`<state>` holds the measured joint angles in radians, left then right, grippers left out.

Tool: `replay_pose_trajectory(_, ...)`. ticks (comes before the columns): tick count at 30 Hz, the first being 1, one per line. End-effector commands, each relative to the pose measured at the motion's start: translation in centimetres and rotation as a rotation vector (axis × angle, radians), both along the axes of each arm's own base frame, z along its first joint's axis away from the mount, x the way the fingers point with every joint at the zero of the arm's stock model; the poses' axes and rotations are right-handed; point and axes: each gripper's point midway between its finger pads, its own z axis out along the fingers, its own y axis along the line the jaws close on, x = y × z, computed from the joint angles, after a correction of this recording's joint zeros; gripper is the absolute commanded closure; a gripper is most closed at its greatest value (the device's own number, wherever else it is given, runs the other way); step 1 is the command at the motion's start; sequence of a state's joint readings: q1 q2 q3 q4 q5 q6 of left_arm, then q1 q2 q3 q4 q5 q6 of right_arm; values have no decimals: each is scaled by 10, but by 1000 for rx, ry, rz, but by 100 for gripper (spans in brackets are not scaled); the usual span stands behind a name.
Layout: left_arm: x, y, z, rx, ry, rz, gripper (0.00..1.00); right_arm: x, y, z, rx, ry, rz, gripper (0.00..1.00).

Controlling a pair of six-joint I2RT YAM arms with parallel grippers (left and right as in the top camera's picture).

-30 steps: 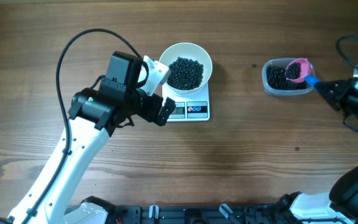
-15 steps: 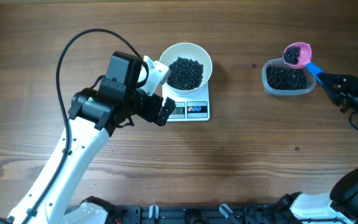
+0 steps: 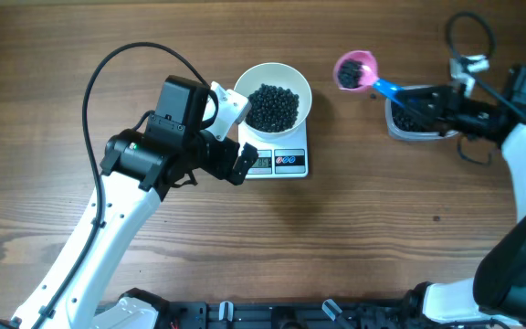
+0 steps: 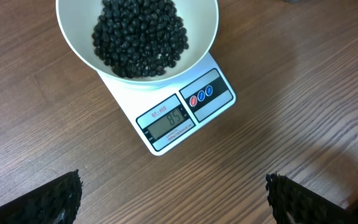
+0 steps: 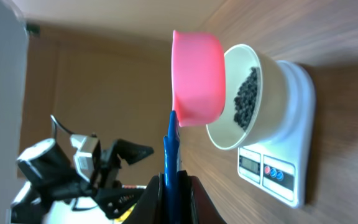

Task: Scoop item into bowl and weigh 150g on scale
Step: 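Lift the filled scoop out of the tub with the right gripper, then carry the scoop left over the white bowl and tilt it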

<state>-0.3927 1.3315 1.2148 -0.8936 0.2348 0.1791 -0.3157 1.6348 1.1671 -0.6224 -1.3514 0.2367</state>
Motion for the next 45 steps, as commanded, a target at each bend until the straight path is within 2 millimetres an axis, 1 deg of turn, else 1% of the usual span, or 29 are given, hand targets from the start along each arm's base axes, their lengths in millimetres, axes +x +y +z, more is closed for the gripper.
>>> replay_pose_trajectory(1, 0, -5, 8, -14, -22, -26, 0, 7, 33, -6, -30, 30, 52, 96)
replay_pose_trajectory(4, 0, -5, 8, -14, -22, -26, 0, 12, 57, -5, -81, -54, 103, 96)
replay_pose_trajectory(6, 0, -5, 8, -14, -22, -26, 0, 13, 74, 1, -89, -119, 145, 96)
replay_pose_trajectory(9, 0, -5, 8, -14, -22, -26, 0, 14, 90, 7, -98, -194, 186, 96)
replay_pose_trajectory(11, 0, -5, 8, -14, -22, -26, 0, 16, 96, 7, -121, -221, 188, 96)
replay_pose_trajectory(15, 0, -5, 8, -14, -22, -26, 0, 26, 101, -3, -205, -246, 153, 96)
replay_pose_trajectory(18, 0, -5, 8, -14, -22, -26, 0, 27, 107, -7, -270, -334, 169, 96)
replay_pose_trajectory(21, 0, -5, 8, -14, -22, -26, 0, 29, 113, -11, -323, -376, 175, 96)
replay_pose_trajectory(25, 0, -5, 8, -14, -22, -26, 0, 27, 128, -15, -400, -464, 208, 96)
replay_pose_trajectory(29, 0, -5, 8, -14, -22, -26, 0, 31, 129, -11, -490, -520, 180, 96)
replay_pose_trajectory(34, 1, -5, 8, -14, -22, -26, 0, 36, 119, 4, -584, -584, 111, 96)
replay_pose_trajectory(37, 0, -5, 8, -14, -22, -26, 0, 35, 117, 13, -606, -621, 102, 96)
replay_pose_trajectory(42, 0, -5, 8, -14, -22, -26, 0, 33, 116, 17, -616, -644, 104, 96)
replay_pose_trajectory(45, 0, -5, 8, -14, -22, -26, 0, 31, 117, 14, -639, -662, 121, 96)
